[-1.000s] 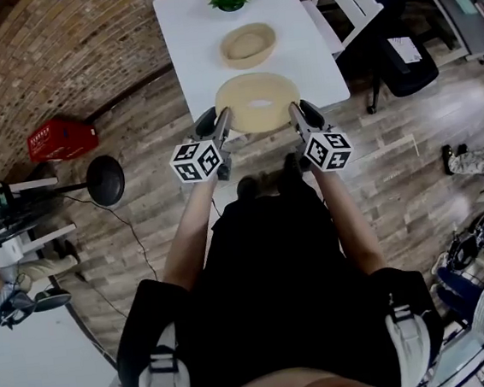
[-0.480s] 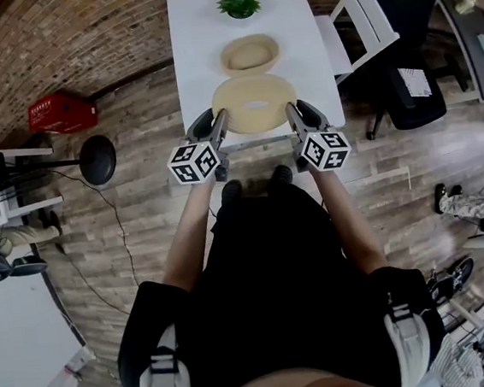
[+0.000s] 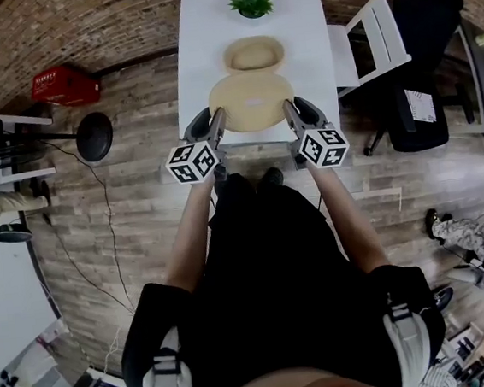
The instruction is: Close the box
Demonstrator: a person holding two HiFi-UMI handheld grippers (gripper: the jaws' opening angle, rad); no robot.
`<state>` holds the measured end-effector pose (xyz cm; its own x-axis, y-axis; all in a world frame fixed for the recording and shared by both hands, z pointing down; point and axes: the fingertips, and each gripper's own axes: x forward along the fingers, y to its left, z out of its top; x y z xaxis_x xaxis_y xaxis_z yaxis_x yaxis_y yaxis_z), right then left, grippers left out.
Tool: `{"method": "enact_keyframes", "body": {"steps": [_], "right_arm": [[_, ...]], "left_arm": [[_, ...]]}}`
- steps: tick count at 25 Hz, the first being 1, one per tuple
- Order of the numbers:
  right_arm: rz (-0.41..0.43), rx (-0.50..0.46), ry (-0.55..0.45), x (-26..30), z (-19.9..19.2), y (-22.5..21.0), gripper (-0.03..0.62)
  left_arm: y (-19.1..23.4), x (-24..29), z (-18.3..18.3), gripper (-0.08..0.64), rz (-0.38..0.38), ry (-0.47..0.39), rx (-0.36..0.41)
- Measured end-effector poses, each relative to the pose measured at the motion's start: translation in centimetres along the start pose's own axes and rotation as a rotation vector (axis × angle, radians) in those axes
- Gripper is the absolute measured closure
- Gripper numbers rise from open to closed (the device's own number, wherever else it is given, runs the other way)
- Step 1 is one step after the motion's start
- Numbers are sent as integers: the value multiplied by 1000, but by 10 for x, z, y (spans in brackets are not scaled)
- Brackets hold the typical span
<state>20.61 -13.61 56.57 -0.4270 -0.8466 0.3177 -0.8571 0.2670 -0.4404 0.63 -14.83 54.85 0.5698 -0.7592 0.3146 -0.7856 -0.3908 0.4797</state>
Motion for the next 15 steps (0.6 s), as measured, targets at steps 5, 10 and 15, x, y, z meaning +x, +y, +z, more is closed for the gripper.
{"method": "enact_keyframes", "body": {"steps": [5, 10, 15], "right_arm": [[15, -5, 14, 9, 3, -4, 485], [12, -7, 24, 22, 7, -8, 485], [-11, -7, 18, 42, 18, -21, 485]], "left_arm": [[5, 6, 0, 419, 17, -1, -14], [13, 18, 5, 419, 18, 0, -21], [21, 43, 12, 419, 4, 9, -35]]}}
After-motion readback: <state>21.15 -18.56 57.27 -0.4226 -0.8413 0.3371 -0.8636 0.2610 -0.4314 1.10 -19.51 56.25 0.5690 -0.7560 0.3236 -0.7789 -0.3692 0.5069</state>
